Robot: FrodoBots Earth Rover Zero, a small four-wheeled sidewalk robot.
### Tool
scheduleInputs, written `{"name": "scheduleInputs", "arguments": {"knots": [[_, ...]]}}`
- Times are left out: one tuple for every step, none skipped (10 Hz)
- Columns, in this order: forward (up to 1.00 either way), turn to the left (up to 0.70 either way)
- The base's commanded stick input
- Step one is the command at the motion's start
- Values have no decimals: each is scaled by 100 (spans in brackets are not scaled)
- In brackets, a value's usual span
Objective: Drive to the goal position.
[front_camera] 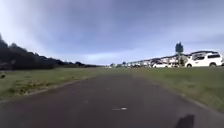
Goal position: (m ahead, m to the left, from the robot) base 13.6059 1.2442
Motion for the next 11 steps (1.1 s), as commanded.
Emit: {"name": "scheduleInputs", "arguments": {"knots": [[100,0],[100,0],[100,0],[100,0],[100,0],[100,0],[100,0],[100,0],[100,0],[100,0],[100,0]]}}
